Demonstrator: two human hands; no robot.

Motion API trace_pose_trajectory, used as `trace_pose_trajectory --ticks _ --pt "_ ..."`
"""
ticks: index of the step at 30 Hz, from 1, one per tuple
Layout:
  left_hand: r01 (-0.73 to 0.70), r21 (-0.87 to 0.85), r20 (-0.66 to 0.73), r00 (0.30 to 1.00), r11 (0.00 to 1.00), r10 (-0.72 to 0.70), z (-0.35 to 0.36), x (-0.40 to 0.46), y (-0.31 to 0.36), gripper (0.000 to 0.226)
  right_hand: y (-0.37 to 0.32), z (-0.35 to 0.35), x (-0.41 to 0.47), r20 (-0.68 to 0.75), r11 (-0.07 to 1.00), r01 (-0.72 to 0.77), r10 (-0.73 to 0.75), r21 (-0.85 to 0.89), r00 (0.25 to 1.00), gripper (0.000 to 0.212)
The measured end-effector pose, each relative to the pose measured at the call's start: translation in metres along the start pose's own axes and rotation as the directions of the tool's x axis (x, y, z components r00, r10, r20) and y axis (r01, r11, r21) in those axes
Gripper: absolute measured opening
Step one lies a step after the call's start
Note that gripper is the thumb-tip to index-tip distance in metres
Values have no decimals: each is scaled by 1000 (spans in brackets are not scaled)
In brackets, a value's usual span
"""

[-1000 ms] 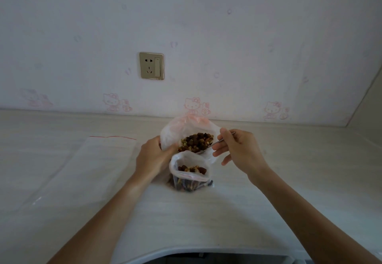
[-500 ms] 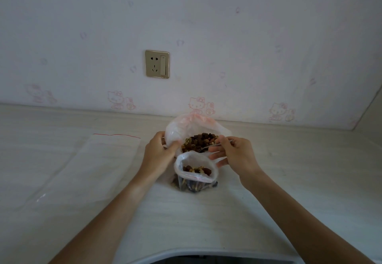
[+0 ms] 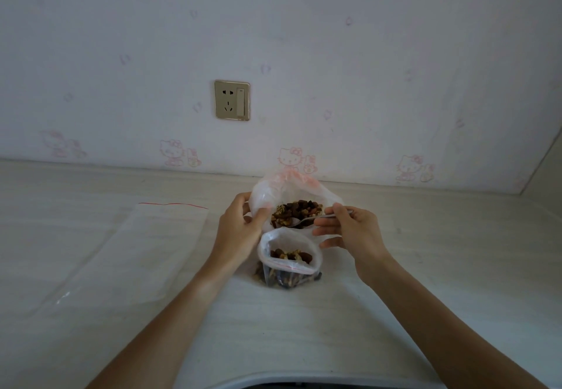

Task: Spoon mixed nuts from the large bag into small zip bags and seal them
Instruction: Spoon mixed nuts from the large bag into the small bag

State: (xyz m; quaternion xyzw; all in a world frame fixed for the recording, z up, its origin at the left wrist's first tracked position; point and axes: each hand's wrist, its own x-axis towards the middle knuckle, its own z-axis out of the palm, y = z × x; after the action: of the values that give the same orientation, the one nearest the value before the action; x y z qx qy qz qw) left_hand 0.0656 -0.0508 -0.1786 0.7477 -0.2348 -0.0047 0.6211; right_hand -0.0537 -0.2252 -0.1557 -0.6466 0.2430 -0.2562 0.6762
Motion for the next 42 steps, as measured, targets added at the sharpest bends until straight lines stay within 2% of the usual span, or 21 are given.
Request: trace_pose_trajectory --ticks 7,15,23,27,31,34,37,39,42 --pt "-11 -27 81 997 1000 13 2 -3 3 30 -2 9 -2 12 999 16 -16 -45 1000 30" --pt "17 -33 22 1000 999 -16 -2 3 -2 25 -4 -1 -3 -28 1000 9 -8 8 1000 31" --pt "52 44 -16 999 998 -51 -8 7 -2 40 -23 -16 -9 -26 997 33 -32 71 999 32" --pt "50 146 7 999 988 -52 -16 6 2 53 -39 -25 -16 0 992 72 -72 108 997 31" --pt "111 192 22 993 975 -117 -29 -4 5 58 -43 -39 -27 43 986 104 -110 131 993 32" --pt "51 301 -105 994 952 -20 -37 -19 8 52 -34 -48 -38 79 987 87 -98 136 992 33" --pt "-30 365 -177 979 930 101 -40 -36 15 32 -19 -51 -47 120 995 42 -53 94 991 34" --pt "-20 386 -115 991 922 70 -37 -45 20 24 -12 -50 -52 142 998 29 -37 61 989 35" --pt "-7 424 33 999 905 -8 -30 -54 24 38 -8 -50 -55 145 997 77 -77 4 986 34"
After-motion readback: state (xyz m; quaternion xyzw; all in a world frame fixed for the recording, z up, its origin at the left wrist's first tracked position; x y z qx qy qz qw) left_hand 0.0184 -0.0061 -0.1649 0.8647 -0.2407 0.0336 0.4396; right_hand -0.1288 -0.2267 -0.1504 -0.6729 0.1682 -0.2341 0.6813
